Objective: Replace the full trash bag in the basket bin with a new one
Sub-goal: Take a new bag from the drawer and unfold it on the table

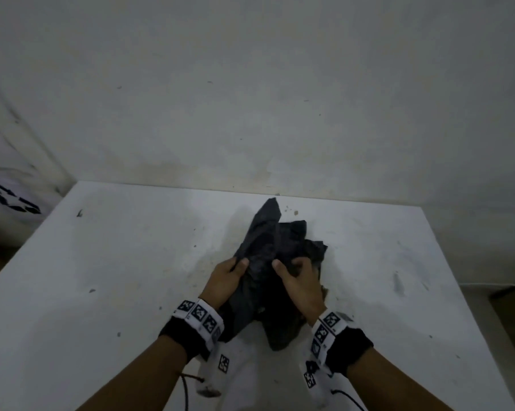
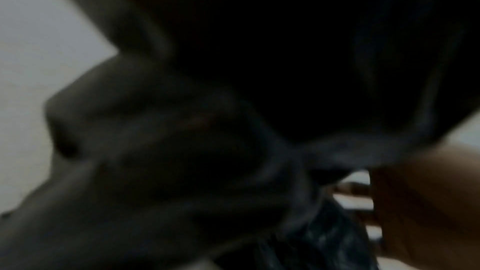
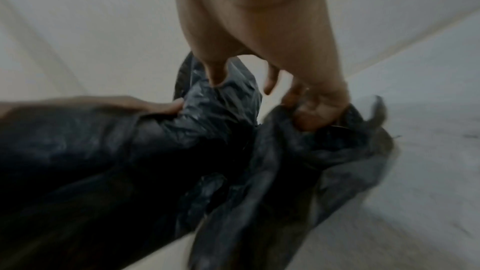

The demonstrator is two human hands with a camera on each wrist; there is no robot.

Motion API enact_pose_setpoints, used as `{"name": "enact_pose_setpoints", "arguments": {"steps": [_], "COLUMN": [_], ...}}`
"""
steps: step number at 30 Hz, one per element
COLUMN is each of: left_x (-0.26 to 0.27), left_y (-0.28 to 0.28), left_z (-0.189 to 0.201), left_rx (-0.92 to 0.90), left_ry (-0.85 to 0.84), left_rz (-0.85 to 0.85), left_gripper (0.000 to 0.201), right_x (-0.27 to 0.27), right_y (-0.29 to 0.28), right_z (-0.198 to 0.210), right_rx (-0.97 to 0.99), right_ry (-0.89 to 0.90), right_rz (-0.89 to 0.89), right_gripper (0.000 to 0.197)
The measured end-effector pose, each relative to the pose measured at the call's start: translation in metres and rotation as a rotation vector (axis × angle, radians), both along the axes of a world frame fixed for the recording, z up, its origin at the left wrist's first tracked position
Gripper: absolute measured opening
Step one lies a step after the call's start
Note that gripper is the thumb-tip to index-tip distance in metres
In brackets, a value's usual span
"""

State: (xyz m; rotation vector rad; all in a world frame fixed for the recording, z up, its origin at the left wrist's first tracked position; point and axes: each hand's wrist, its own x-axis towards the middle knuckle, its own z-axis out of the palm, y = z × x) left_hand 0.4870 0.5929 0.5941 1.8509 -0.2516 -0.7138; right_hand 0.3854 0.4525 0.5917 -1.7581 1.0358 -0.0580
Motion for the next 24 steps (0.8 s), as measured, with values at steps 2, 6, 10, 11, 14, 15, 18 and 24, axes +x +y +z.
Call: {"name": "enact_pose_setpoints", "arguments": {"steps": [2, 6, 10, 11, 14, 15, 18, 24], "left_x": [0.006, 0.025, 0.046, 0.052, 0.07, 0.073, 0.065, 0.011], "left_y": [0.004, 0.017, 0.048, 0.058, 0.09, 0.096, 0.094, 0.057], "left_z": [0.009, 0.015, 0.01, 0.008, -0.003, -0.005, -0.006, -0.028], "left_rx": [-0.05, 0.056, 0.137, 0.154, 0.249, 0.295, 0.463, 0.734], "left_ry": [0.086, 0.074, 0.002, -0.008, 0.033, 0.048, -0.158, -0.625], "left_rz": [0.092, 0.146, 0.211, 0.24, 0.278, 0.271, 0.277, -0.505], "left_gripper": [0.031, 0.044, 0.044, 0.043, 0.043, 0.048, 0.071, 0.083], "right_x": [-0.005, -0.021, -0.045, -0.049, -0.055, -0.054, -0.045, -0.034], "right_y": [-0.001, -0.01, -0.034, -0.044, -0.061, -0.062, -0.047, -0.009], "right_z": [-0.004, -0.023, -0.034, -0.036, -0.035, -0.033, -0.029, -0.05], "right_rx": [0.032, -0.023, -0.262, -0.305, -0.41, -0.472, -0.737, -0.704], "right_ry": [0.142, 0.223, 0.24, 0.251, 0.409, 0.49, 0.518, 0.449], "right_rz": [0.0, 0.171, 0.259, 0.221, 0.138, 0.163, 0.34, 0.746], "right_gripper": [0.095, 0.1, 0.061, 0.055, 0.05, 0.052, 0.057, 0.065]}}
